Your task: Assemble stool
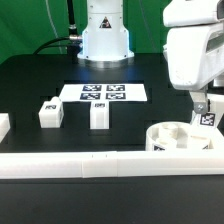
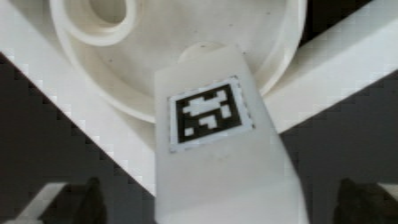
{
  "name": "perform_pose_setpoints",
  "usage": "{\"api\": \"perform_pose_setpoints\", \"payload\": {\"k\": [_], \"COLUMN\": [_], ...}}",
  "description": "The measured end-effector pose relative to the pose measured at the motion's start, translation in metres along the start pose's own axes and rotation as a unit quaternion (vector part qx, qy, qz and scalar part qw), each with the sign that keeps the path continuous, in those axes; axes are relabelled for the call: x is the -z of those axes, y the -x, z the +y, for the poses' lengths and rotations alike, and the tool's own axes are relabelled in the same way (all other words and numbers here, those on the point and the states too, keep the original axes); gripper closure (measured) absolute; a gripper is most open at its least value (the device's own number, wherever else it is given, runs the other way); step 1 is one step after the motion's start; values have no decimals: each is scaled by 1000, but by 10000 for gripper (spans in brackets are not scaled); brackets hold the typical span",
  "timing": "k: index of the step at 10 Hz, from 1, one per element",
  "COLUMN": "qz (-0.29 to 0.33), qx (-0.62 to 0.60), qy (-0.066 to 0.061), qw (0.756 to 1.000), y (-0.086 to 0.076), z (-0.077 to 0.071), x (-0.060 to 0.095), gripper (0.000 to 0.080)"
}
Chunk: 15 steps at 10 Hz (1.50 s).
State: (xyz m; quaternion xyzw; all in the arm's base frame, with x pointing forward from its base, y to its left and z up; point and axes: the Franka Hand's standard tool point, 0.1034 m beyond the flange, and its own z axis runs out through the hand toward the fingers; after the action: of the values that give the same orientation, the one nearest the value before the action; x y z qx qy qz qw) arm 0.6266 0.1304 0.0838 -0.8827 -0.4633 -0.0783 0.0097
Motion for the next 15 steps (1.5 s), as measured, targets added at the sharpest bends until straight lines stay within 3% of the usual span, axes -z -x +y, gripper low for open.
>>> {"api": "perform_pose_setpoints", "payload": {"k": [4,5,6,7,11,15], "qz": [-13,-14,-14,-14,-14,-4], "qx": [159,145,146,146,94,-118], "qy": [7,7,7,7,7,7], "qw": [987,989,989,989,995,993], "y": [11,13,13,13,13,14], "z": [8,9,9,9,9,10], "x": [-2,-2,-2,-2,-2,-3], "gripper": [177,348,348,461,461,461]}}
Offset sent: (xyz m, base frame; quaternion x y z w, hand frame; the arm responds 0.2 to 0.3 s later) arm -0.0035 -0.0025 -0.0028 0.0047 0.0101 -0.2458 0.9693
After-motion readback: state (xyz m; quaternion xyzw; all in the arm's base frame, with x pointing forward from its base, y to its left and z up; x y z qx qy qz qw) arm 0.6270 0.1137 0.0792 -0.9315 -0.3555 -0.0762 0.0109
